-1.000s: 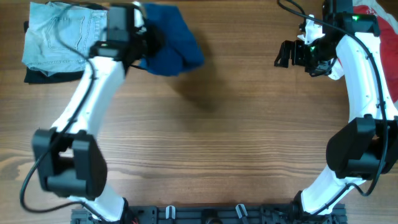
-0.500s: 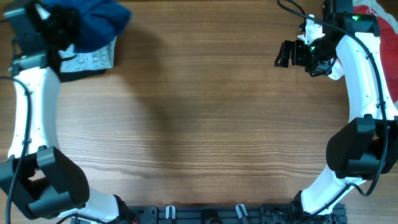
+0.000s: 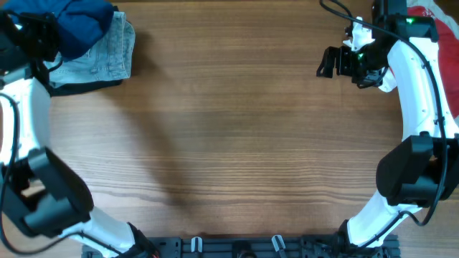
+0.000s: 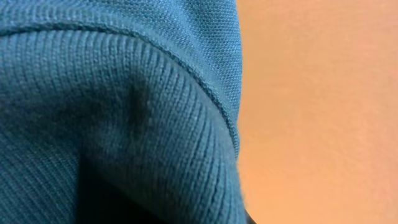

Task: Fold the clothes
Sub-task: 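Carry the teal bundle with the left gripper to the far-left clothes stack, then lower the teal bundle onto the jeans stack and open the left gripper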

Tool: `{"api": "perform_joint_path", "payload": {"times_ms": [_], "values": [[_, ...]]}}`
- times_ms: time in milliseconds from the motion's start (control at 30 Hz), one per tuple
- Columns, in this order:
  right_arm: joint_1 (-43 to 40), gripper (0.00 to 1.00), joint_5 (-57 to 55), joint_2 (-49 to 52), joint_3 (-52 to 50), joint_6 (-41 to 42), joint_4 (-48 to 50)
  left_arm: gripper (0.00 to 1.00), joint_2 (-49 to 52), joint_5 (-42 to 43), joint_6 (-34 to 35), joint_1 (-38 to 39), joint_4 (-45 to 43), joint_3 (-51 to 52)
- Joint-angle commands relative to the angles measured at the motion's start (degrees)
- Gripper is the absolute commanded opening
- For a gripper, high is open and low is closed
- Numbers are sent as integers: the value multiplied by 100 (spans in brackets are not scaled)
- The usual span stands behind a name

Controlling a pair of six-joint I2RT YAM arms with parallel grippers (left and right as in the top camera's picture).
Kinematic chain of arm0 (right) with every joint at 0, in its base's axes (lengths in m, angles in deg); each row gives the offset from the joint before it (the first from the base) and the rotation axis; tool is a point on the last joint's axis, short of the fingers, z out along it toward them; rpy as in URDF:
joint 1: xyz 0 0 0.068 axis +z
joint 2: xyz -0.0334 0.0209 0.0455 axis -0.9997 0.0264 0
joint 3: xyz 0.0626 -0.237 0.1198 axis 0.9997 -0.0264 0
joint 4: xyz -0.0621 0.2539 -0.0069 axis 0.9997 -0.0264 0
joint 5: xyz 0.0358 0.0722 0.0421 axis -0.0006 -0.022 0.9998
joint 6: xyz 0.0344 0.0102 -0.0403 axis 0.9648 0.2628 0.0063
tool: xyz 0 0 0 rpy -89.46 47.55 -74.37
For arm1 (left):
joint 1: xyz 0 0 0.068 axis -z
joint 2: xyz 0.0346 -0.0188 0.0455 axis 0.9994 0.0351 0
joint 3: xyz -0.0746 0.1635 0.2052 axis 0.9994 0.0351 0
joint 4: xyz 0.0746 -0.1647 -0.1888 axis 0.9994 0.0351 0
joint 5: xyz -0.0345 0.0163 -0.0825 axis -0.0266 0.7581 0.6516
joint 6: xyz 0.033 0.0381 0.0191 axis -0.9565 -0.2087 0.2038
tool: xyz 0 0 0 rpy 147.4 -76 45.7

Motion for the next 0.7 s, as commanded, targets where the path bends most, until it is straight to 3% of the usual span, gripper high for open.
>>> {"api": "perform_joint_path", "payload": {"times_ms": [0, 100, 267, 367, 400, 567, 667], "values": [[-13, 100, -74, -79, -17, -66, -35, 4, 297, 195, 157, 7, -214, -7], [-13, 100, -74, -79, -17, 50, -17, 4, 433, 437, 42, 9, 55, -4], [-13, 100, -76, -79, -17, 37, -74, 7, 457, 409, -918, -7, 1353, -7], [-13, 100, -76, -79, -17, 35, -81, 61, 457, -101, -1274, -37, 2151, -4], [-11, 100, -76, -79, -17, 37, -70, 72, 457, -227, -1381, -46, 2330, -7], [-11, 100, -74, -79, -17, 39, -44, 91, 457, -533, -2079, -96, 2817, -7], [-11, 100, -74, -79, -17, 35, -46, 95, 428, -527, -2166, -170, 2979, -7]]}}
